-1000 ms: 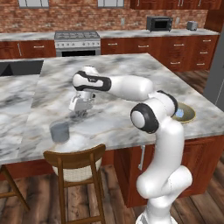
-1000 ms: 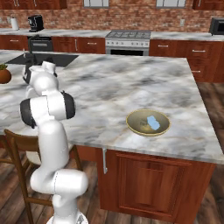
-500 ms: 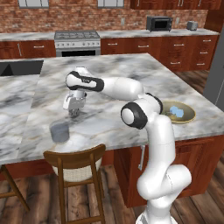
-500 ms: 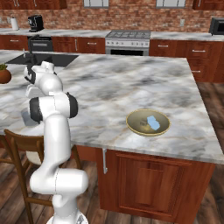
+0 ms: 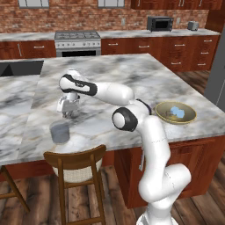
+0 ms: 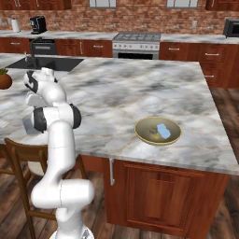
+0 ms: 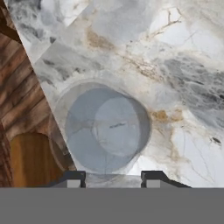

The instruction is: There are four ice cubes in the ice bowl. Place two ice cubes in each glass of water.

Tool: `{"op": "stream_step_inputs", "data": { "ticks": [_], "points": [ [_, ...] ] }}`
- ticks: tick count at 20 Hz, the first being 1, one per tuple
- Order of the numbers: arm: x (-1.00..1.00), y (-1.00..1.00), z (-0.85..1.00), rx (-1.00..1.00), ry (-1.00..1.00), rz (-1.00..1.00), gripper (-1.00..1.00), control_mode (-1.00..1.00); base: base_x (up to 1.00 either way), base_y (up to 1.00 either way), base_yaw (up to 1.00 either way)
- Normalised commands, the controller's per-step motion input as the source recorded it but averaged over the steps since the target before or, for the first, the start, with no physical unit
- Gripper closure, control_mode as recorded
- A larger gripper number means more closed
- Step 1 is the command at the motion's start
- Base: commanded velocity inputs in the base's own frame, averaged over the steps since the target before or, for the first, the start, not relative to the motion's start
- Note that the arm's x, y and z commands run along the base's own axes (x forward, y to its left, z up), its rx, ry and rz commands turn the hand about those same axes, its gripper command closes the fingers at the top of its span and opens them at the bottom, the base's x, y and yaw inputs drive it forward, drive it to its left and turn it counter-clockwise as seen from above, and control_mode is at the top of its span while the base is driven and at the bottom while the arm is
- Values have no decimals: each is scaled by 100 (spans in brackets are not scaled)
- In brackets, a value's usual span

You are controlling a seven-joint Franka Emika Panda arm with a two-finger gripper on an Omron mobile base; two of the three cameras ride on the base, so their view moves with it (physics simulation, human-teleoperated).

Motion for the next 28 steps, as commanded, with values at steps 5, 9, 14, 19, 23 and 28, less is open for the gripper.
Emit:
{"op": "stream_step_inputs", "data": {
  "ticks": [5,9,14,19,23,28],
  "points": [
    [0,22,-36,0,0,2,100,-100,0,0,0],
    [0,16,-27,0,0,2,100,-100,0,0,0],
    [7,24,-4,0,0,1,100,-100,0,0,0],
    [3,12,0,0,0,1,100,-100,0,0,0],
    [0,0,0,0,0,0,100,-100,0,0,0],
    [-15,1,-2,0,1,0,100,-100,0,0,0]
  ]
}}
